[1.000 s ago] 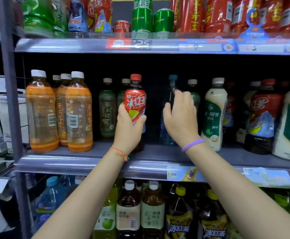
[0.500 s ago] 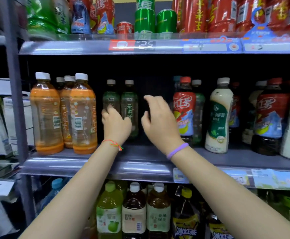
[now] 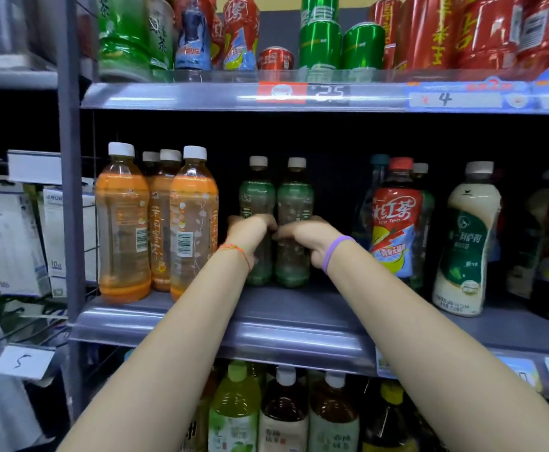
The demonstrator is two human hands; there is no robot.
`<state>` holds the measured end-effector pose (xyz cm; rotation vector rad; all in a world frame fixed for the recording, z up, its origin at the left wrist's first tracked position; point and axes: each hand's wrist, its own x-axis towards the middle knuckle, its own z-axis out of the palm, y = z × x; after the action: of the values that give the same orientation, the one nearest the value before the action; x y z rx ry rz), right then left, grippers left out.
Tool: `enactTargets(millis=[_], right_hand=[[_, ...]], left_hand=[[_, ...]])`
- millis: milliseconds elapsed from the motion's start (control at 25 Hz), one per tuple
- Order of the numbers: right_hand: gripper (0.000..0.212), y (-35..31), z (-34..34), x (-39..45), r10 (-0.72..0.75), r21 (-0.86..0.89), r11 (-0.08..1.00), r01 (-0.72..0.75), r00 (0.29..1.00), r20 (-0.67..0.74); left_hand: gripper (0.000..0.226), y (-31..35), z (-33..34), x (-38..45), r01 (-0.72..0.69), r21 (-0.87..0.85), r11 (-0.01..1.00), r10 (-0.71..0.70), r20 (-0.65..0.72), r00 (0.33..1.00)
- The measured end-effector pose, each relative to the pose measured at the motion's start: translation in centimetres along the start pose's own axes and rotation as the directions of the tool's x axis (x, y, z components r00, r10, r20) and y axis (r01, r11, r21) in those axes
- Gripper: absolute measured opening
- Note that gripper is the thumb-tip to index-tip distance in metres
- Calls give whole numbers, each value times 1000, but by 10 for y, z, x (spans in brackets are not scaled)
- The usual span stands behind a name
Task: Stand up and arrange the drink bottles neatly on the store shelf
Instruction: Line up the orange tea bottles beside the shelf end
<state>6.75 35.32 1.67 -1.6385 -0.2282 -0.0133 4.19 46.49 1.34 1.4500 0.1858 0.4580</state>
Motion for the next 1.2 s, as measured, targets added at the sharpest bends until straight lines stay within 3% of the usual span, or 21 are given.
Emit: enactTargets(millis=[120,280,440,560,840,960,1200], right_hand=[[87,5,-17,-30,-75,67,995,77,997,-32],[66,9,-33,-69,-189,177,965,193,981,-37],[68,16,-47,-103,-360,128,922,366,930,-70],[73,15,-73,-127,-486,99,866,491,871,-74],[62,2,-222,-181,-650,-43,757,652,746,-144],[61,13,-293,-193,-651,-124,758,641,727,-219],[51,31,-355,-185,-532,-319,829,460,825,-192]], left_hand=[[63,-4,-5,-35,-117,-32,993,120,121,985],[60,-13,-5,-62,-296,-162,941,323,176,930],[68,-20,-7,-95,-544,-93,834,552,177,815],[73,-17,8,-119,-651,-133,747,664,182,725],[68,0,141,-201,-660,-284,695,717,211,665],[63,-14,216,-230,-612,-319,724,685,225,693],[67,-36,282,-229,-519,-129,845,533,290,795]])
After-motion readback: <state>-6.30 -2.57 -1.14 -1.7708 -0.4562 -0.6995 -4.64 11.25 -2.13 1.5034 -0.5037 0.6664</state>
